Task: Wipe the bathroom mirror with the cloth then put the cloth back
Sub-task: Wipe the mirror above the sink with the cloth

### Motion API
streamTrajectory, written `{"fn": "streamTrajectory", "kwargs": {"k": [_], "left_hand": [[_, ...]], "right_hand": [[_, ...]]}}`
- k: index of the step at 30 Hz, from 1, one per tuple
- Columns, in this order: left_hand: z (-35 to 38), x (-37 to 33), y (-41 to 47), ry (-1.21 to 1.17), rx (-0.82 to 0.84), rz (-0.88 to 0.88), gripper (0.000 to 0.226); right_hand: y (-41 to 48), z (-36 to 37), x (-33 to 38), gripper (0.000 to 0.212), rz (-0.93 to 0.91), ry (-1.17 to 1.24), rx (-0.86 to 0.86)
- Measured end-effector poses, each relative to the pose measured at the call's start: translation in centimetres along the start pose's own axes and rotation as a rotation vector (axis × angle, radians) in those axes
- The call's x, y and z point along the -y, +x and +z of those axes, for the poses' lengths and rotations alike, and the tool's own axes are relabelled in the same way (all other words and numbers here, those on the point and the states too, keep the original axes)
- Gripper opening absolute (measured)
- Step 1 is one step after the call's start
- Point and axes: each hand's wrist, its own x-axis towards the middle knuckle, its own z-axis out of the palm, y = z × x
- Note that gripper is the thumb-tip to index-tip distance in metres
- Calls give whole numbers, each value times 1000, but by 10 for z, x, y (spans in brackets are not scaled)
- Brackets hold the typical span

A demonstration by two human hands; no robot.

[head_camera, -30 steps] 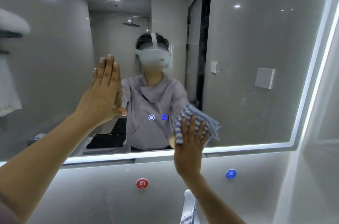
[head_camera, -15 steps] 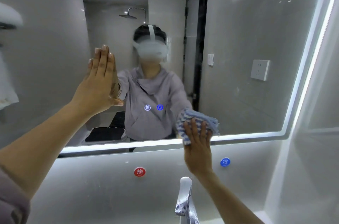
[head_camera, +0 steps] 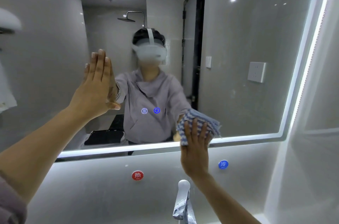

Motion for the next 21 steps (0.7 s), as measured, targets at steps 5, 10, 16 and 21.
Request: {"fn": "streamTrajectory", "kwargs": {"k": [5, 10, 16, 21], "left_hand": [[2, 3, 0, -7, -5, 5, 150], [6, 5, 1, -2, -14, 17, 151], [8, 8, 1, -6, -16, 21, 151], [6, 7, 1, -28, -28, 23, 150]], "right_hand": [[19, 11, 49, 56, -76, -14, 19], [47, 6, 61, 55, -90, -20, -49], [83, -11, 45, 53, -185, -63, -127], [100, -18, 34, 52, -227, -95, -159]]}}
